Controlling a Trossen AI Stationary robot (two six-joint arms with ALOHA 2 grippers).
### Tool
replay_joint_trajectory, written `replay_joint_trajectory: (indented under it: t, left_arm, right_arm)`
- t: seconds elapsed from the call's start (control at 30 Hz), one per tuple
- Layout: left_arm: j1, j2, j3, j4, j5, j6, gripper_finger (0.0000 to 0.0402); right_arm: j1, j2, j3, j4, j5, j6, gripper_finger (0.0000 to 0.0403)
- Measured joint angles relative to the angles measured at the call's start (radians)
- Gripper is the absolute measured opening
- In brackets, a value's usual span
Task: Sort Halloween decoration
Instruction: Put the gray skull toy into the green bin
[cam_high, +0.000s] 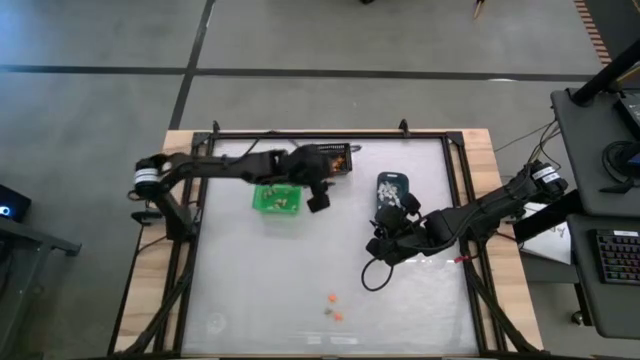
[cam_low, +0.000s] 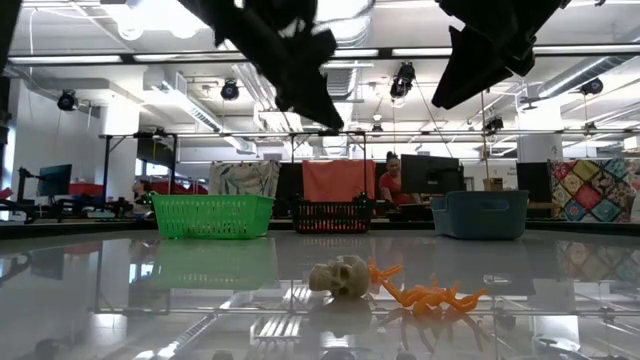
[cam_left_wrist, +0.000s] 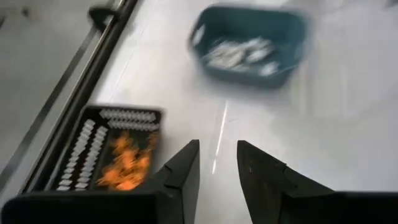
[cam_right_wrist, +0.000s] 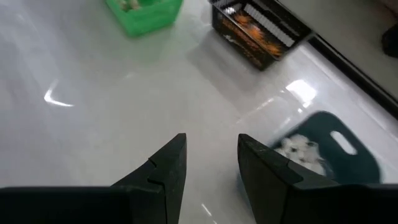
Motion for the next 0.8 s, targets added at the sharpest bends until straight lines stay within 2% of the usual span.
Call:
replay_joint_trajectory:
  t: [0.23, 0.37, 0.5, 0.63, 0.8]
  left_arm:
    - [-0.134, -0.190, -0.177, 0.125, -0.003, -0.101, 0.0079]
    - [-0.213, -0.259, -0.292, 0.232, -0.006, -0.156, 0.0077]
    - [-0.288, -0.309, -0.378, 0.325, -0.071, -0.210, 0.0077]
    - [-0.357, -0.332, -0.420, 0.326, -0.157, -0.261, 0.0077]
    - [-0.438, -0.342, -0.445, 0.328, -0.213, -0.320, 0.0077]
  right_arm:
    - [0.004, 0.000, -0.051, 0.182, -0.065, -0.127, 0.0134]
    - [0.004, 0.000, -0.065, 0.262, -0.130, -0.212, 0.0134]
    - [0.004, 0.000, -0.065, 0.315, -0.175, -0.266, 0.0134]
    - [0.004, 0.000, -0.065, 0.374, -0.221, -0.313, 0.0134]
    - [0.004, 0.000, -0.065, 0.437, -0.275, -0.362, 0.0134]
